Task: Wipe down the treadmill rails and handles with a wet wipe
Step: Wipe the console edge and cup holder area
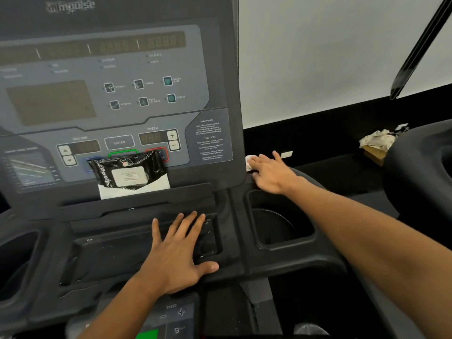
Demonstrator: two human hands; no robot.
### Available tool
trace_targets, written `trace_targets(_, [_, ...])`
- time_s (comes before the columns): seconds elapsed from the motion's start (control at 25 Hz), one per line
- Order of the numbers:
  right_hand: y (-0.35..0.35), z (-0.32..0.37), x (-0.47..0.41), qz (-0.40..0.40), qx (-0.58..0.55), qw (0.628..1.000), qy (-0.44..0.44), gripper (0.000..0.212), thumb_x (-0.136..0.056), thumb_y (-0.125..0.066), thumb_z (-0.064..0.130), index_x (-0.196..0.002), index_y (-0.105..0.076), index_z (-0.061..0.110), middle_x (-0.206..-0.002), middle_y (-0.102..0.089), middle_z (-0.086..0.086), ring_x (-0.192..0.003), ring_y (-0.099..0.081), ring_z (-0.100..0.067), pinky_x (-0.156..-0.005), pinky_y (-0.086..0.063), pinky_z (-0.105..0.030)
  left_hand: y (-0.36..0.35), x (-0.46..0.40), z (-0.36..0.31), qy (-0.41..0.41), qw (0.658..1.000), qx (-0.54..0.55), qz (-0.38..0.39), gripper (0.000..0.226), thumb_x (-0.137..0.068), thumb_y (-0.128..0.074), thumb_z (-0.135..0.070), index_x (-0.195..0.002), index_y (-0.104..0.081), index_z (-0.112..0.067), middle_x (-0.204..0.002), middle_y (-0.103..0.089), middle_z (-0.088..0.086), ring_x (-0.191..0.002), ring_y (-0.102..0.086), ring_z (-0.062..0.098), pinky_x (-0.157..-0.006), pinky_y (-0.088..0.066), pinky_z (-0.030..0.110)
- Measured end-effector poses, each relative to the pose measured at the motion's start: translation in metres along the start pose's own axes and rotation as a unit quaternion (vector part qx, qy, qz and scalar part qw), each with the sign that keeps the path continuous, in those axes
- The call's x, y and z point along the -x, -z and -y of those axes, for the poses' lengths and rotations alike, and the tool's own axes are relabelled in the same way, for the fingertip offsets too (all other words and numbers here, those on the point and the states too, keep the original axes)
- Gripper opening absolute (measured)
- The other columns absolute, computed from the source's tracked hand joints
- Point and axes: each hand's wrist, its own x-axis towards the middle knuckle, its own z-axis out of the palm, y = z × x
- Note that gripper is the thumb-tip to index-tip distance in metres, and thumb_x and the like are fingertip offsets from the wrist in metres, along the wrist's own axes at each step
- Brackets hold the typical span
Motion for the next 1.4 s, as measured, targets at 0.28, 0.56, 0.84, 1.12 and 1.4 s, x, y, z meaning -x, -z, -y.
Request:
trace_targets(0.28, [-0.032,0.08,0.081,0.007,-0.056,0.996,0.072,0.062,-0.101,-0.036,0.04,-0.156,-0.024,0.013,-0.163,-0.025,-0.005,-0.151,-0.017,-0.019,-0.122,0.008,-0.044,0.002,-0.003,-0.003,0.006,1.0,-0.006,0.014,0.116,-0.064,-0.028,-0.096,-0.152,0.018,-0.036,-0.163,0.011,-0.014,-0.15,0.014,0.016,-0.107,0.027,0.063])
trace_targets(0.56, [-0.049,0.137,0.201,0.013,-0.063,0.995,0.078,0.071,-0.1,-0.017,0.057,-0.159,-0.006,0.02,-0.167,-0.002,0.002,-0.153,0.008,-0.01,-0.121,0.015,-0.032,0.015,0.011,0.008,-0.001,0.999,0.026,0.024,0.107,-0.072,-0.024,-0.091,-0.155,0.011,-0.034,-0.165,0.005,-0.009,-0.151,0.01,0.017,-0.106,0.025,0.065])
trace_targets(0.84, [-0.038,0.172,0.122,-0.002,-0.011,1.0,0.008,0.063,-0.106,-0.02,0.043,-0.156,-0.019,0.005,-0.166,-0.011,-0.009,-0.154,-0.005,-0.021,-0.124,-0.001,-0.039,0.016,0.067,0.1,0.097,0.995,0.009,0.02,0.096,-0.076,-0.018,-0.086,-0.156,0.002,-0.037,-0.165,0.0,-0.007,-0.152,0.007,0.024,-0.111,0.014,0.067])
trace_targets(1.12, [-0.028,0.179,0.135,0.049,-0.064,0.995,0.064,0.058,-0.094,-0.044,0.012,-0.151,-0.032,0.007,-0.158,-0.029,-0.005,-0.144,-0.024,-0.022,-0.123,-0.015,-0.039,0.019,0.088,0.151,0.164,0.985,0.021,0.043,0.105,-0.069,-0.03,-0.093,-0.155,0.002,-0.041,-0.165,0.002,-0.006,-0.151,0.001,0.032,-0.115,-0.002,0.067])
trace_targets(1.4, [0.002,0.184,0.107,0.053,-0.048,0.993,0.093,0.044,-0.068,-0.054,-0.016,-0.098,-0.072,0.01,-0.11,-0.062,-0.007,-0.102,-0.063,-0.025,-0.089,-0.052,-0.031,0.024,0.089,0.159,0.144,0.985,0.06,0.07,0.1,-0.077,-0.05,-0.081,-0.154,0.001,-0.044,-0.164,0.008,-0.013,-0.15,0.005,0.036,-0.114,-0.013,0.068])
